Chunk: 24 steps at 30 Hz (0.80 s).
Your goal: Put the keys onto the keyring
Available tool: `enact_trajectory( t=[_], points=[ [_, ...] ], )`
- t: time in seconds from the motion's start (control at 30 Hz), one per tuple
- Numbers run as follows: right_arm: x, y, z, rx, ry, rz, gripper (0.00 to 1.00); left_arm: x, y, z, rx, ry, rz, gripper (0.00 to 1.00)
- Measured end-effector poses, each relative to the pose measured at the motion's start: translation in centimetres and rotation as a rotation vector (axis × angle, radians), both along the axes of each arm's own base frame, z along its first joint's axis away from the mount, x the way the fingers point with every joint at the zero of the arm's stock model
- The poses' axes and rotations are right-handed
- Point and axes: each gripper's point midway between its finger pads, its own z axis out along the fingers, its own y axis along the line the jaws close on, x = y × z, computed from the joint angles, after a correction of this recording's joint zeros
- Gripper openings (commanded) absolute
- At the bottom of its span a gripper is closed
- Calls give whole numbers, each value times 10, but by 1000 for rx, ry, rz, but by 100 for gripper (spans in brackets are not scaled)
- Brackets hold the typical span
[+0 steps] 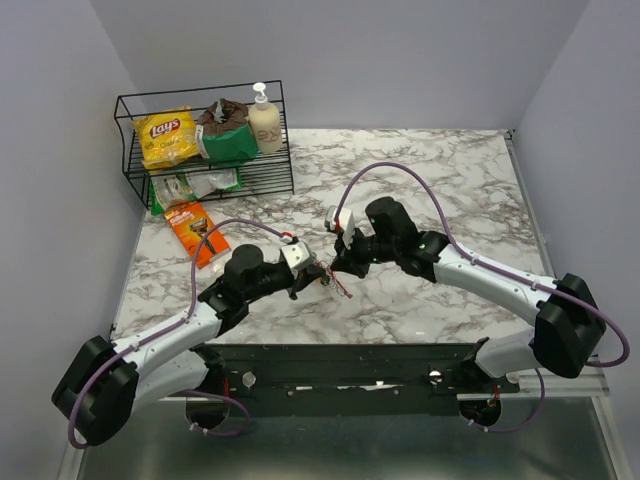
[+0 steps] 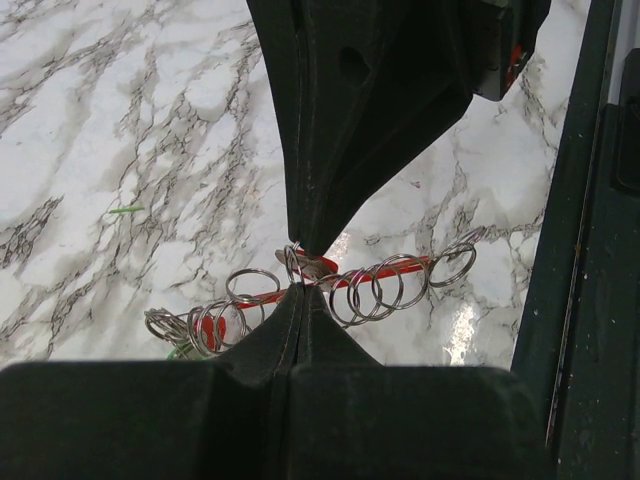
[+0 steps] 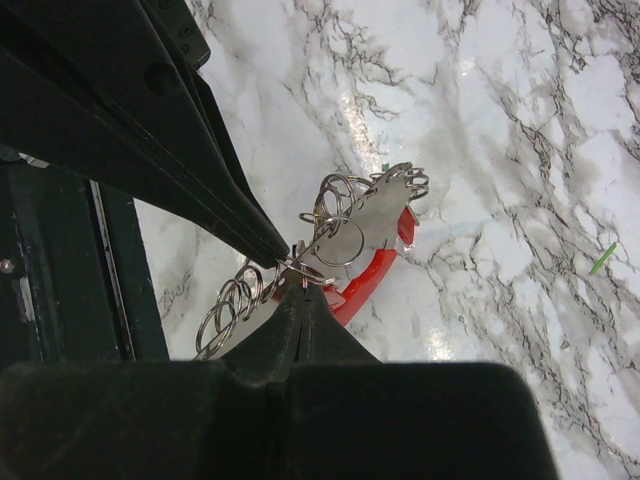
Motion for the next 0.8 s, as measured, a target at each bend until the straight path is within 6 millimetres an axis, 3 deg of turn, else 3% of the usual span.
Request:
enact_trajectory(
  t=[0.8],
  points=[
    [2,1,-1,10,-9,-11,1,-5,2,11,-40,-54,-8,0]
  ],
)
